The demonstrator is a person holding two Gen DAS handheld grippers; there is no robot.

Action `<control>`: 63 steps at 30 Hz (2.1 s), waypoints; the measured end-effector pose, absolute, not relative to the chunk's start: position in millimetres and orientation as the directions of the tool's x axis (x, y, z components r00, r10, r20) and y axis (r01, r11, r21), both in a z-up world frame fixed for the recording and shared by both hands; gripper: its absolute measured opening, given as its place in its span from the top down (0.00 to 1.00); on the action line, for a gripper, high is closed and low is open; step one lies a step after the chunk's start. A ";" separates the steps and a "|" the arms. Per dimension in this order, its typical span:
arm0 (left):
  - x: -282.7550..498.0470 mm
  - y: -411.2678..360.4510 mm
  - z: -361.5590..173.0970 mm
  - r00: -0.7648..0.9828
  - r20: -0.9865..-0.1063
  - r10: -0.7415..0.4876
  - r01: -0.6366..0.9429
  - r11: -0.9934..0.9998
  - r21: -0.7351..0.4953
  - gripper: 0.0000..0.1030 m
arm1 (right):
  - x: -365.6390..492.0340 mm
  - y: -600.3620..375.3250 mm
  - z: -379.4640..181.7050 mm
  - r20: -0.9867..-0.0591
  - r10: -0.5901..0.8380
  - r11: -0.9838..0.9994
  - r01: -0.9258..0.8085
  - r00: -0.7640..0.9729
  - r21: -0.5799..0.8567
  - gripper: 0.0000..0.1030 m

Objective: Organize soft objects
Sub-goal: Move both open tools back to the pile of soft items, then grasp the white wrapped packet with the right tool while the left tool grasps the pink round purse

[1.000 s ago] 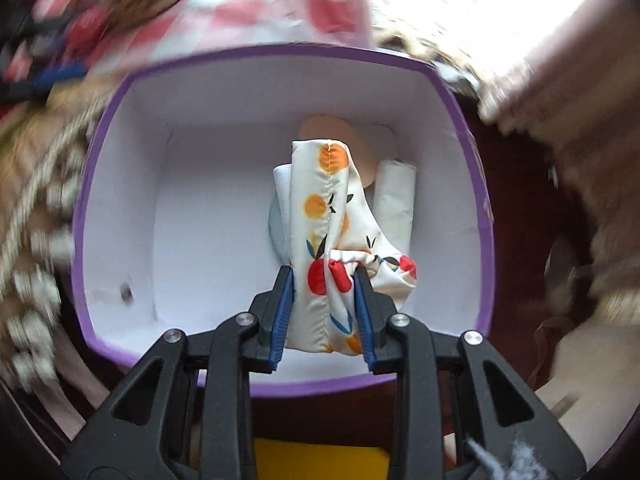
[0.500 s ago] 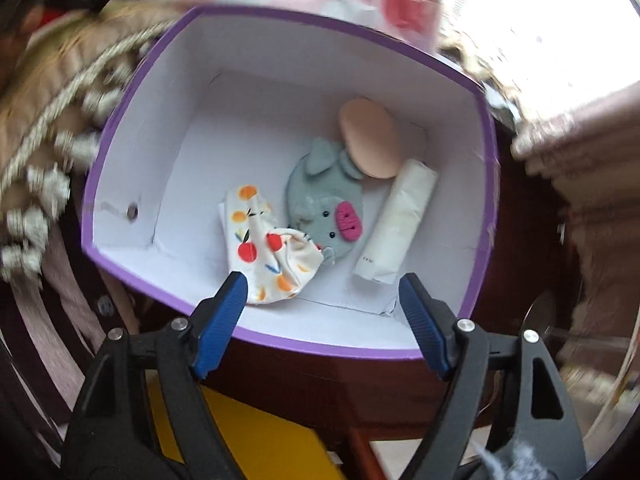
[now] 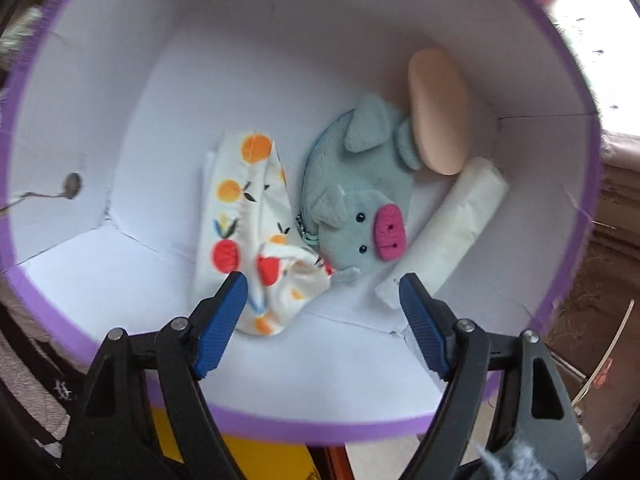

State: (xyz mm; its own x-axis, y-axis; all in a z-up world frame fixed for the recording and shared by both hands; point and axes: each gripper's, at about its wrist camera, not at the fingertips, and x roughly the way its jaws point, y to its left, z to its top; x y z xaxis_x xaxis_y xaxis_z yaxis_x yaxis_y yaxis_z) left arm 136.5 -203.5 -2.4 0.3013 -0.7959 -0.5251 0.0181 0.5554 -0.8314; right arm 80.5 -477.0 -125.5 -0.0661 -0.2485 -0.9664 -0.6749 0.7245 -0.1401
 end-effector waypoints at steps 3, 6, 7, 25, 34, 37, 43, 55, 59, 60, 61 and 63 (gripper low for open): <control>135.2 -189.4 -4.1 0.321 -0.523 -0.790 -0.006 0.550 -0.835 0.30 | 81.7 -473.0 -159.1 -0.931 -0.341 0.674 -0.725 -0.134 -0.142 0.20; 130.4 -174.7 -1.5 0.339 -0.522 -0.783 -0.007 0.553 -0.833 0.30 | 82.9 -478.7 -177.2 -0.877 -0.466 0.634 -0.736 -0.118 -0.237 0.20; 127.6 -169.1 -0.8 0.348 -0.520 -0.780 -0.008 0.552 -0.834 0.30 | 84.5 -481.9 -177.7 -0.868 -0.484 0.643 -0.719 -0.115 -0.263 0.20; 83.8 -17.6 -0.7 0.584 -0.526 -0.619 -0.157 0.550 -0.821 0.30 | 89.2 -379.6 -0.9 -0.981 0.019 0.786 -0.610 0.194 -0.105 0.20; 78.3 16.2 -1.4 0.632 -0.508 -0.585 -0.171 0.535 -0.828 0.30 | 112.2 -260.8 23.1 -0.924 0.287 0.642 -0.766 0.254 -0.011 0.20; 77.5 24.3 -0.8 0.645 -0.498 -0.580 -0.170 0.526 -0.833 0.30 | 125.2 -228.3 12.4 -0.914 0.337 0.602 -0.798 0.228 0.022 0.20; 76.0 39.7 -4.3 0.664 -0.477 -0.575 -0.177 0.500 -0.848 0.30 | 149.2 -169.6 -8.1 -0.922 0.340 0.520 -0.854 0.186 0.020 0.20; 80.3 48.6 -19.4 0.654 -0.446 -0.611 -0.175 0.452 -0.875 0.30 | 161.9 -112.9 -44.5 -0.952 0.262 0.459 -0.888 0.158 -0.021 0.55; 83.2 47.5 -16.5 0.654 -0.451 -0.608 -0.168 0.465 -0.869 0.30 | 156.3 -112.6 -43.8 -0.940 0.297 0.458 -0.889 0.168 -0.014 0.59; 84.6 46.5 -15.0 0.653 -0.455 -0.605 -0.165 0.473 -0.866 0.30 | 154.6 -115.8 -41.1 -0.937 0.306 0.462 -0.887 0.171 -0.011 0.59; 85.6 46.0 -14.3 0.652 -0.458 -0.604 -0.164 0.477 -0.863 0.30 | 152.4 -122.1 -36.4 -0.933 0.317 0.469 -0.883 0.173 -0.004 0.60; 89.7 43.3 -11.7 0.649 -0.465 -0.602 -0.159 0.491 -0.857 0.35 | 152.0 -136.9 -28.1 -0.923 0.335 0.504 -0.863 0.189 0.006 0.61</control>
